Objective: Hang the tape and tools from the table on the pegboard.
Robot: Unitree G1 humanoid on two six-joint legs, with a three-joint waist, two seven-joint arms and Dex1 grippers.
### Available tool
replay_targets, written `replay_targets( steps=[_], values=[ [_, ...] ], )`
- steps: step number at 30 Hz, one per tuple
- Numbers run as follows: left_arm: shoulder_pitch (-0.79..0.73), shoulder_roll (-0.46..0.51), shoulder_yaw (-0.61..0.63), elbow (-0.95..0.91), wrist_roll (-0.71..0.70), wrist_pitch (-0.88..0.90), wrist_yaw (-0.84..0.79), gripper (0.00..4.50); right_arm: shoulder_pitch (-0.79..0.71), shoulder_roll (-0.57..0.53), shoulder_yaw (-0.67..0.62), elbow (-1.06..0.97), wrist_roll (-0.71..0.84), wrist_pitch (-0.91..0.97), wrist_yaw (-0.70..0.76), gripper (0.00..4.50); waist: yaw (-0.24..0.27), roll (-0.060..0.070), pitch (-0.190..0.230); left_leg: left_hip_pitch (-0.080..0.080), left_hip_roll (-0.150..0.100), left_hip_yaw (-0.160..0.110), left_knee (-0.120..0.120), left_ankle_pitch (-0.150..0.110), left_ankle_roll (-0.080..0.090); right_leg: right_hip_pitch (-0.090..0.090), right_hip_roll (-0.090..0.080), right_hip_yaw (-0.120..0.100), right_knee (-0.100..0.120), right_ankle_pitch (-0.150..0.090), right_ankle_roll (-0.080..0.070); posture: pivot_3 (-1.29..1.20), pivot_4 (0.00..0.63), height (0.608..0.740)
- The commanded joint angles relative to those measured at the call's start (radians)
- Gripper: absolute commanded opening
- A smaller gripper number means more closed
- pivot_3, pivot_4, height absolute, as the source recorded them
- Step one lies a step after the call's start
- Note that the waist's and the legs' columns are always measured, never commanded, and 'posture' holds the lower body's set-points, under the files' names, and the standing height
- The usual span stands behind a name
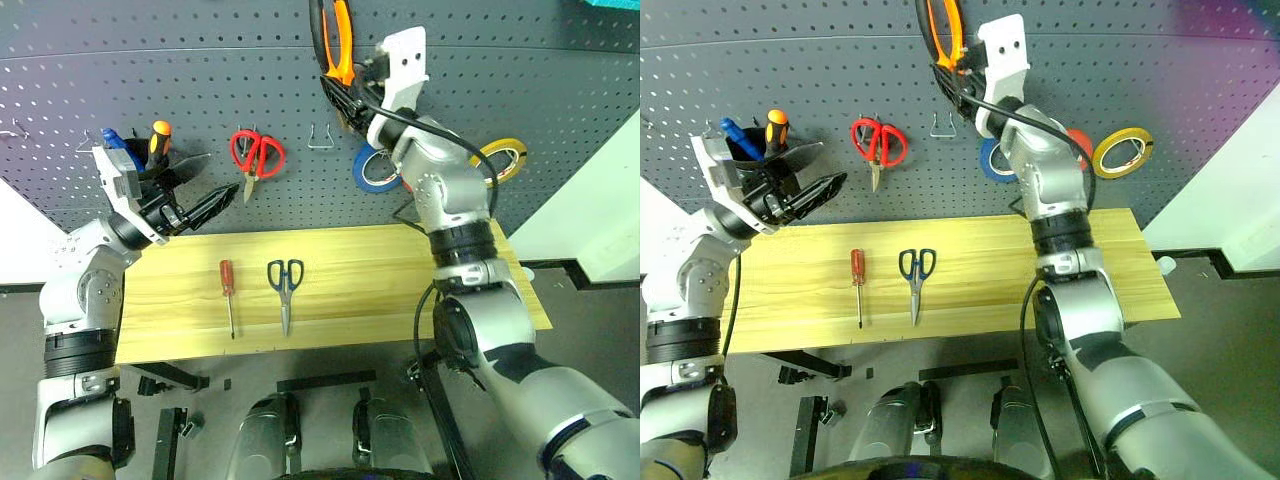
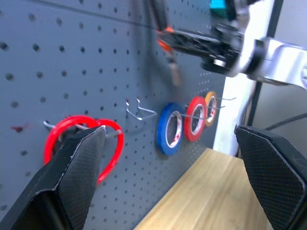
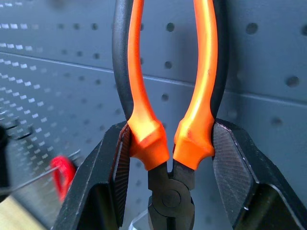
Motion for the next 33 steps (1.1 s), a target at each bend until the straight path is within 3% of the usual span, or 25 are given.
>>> replay_targets(
  steps=[1,17,33],
  values=[
    [0.005,0.009,-0.005,-0.051,0.006,0.000,-0.004,4.50,-0.103,0.014,-0.012,0.143,-0.015,-0.139,-0.032,2.08,-0.003,0.000,0.000,0.000,0.000,0.000,0.000,0.000,0.000,0.000,0.000,0.000,0.000,0.000,0.000,0.16,0.037,0.740],
    [0.021,0.012,-0.001,-0.046,0.026,-0.015,0.000,4.50,-0.142,0.091,0.011,0.428,-0.074,-0.284,-0.109,2.08,-0.014,-0.001,-0.015,0.003,0.000,0.000,0.000,0.001,-0.003,0.001,0.000,0.001,0.004,0.000,-0.001,0.17,0.038,0.740],
    [0.014,0.002,-0.007,-0.037,0.034,-0.022,0.000,4.50,-0.126,0.100,-0.026,0.518,-0.083,-0.305,-0.153,2.08,-0.012,-0.003,-0.041,0.004,0.000,-0.001,0.000,0.001,-0.004,0.002,0.000,0.001,0.004,0.000,-0.001,0.17,0.031,0.740]
  ],
)
